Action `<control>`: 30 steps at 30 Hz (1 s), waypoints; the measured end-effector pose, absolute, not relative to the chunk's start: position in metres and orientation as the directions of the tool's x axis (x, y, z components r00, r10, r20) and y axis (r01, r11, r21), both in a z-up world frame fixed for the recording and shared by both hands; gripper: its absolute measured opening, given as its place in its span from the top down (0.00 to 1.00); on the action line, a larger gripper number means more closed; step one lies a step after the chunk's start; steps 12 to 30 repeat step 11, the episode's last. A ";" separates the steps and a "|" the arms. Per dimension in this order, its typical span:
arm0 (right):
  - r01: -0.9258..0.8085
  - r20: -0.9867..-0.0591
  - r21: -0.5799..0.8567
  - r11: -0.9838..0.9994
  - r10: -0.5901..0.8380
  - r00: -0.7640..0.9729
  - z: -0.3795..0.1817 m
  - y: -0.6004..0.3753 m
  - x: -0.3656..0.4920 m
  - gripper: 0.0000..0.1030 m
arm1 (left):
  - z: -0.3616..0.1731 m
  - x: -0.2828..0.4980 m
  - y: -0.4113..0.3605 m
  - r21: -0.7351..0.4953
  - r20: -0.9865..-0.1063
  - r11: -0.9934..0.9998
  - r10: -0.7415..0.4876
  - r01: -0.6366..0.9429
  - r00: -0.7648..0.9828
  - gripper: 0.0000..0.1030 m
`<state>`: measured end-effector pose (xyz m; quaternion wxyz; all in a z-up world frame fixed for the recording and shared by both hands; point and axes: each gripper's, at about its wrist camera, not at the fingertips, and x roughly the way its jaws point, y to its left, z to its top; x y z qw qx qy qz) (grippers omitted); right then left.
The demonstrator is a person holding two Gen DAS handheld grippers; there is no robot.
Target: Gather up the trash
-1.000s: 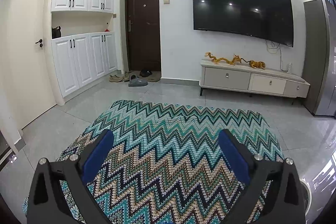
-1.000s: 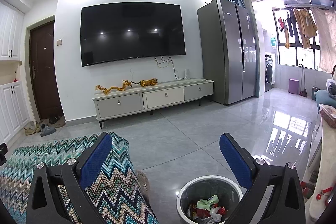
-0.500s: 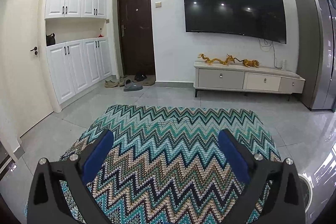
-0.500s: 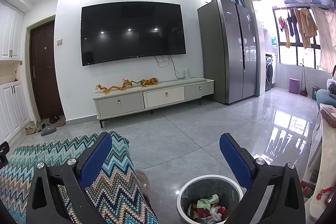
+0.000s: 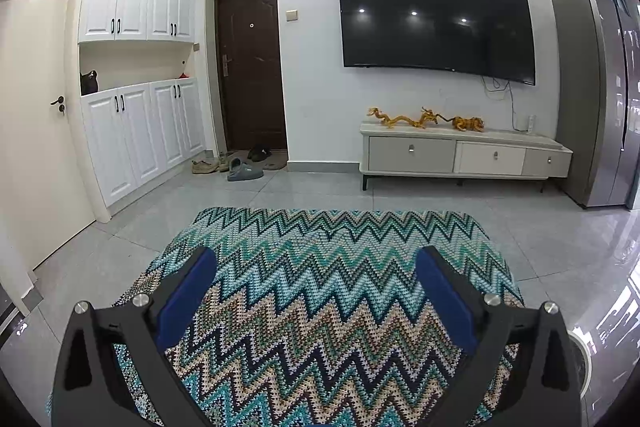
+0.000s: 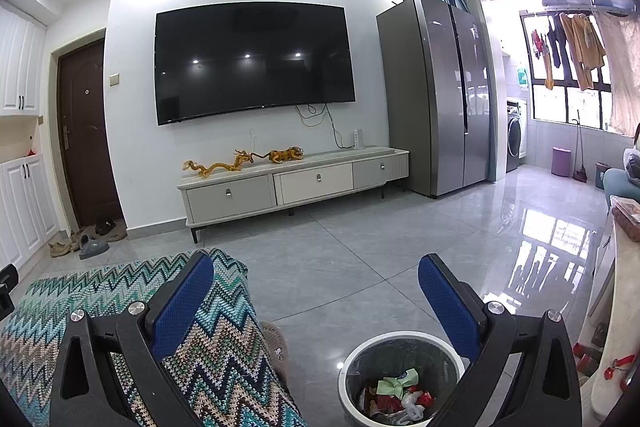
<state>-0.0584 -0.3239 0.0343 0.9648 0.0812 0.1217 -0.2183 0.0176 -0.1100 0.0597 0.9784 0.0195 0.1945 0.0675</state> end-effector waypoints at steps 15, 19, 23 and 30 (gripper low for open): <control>0.440 -0.271 0.106 0.892 -0.400 0.875 0.033 -0.321 -0.059 0.00 | 0.060 0.018 -0.107 0.051 -0.386 0.992 0.124 -0.113 0.914 0.02; 0.440 -0.271 0.106 0.892 -0.400 0.875 0.033 -0.321 -0.059 0.00 | 0.060 0.018 -0.107 0.051 -0.386 0.992 0.124 -0.113 0.914 0.02; 0.440 -0.271 0.106 0.892 -0.400 0.875 0.033 -0.321 -0.059 0.00 | 0.060 0.018 -0.107 0.051 -0.386 0.992 0.124 -0.113 0.914 0.02; 0.440 -0.271 0.106 0.892 -0.400 0.875 0.033 -0.321 -0.059 0.00 | 0.060 0.018 -0.107 0.051 -0.386 0.992 0.124 -0.113 0.914 0.02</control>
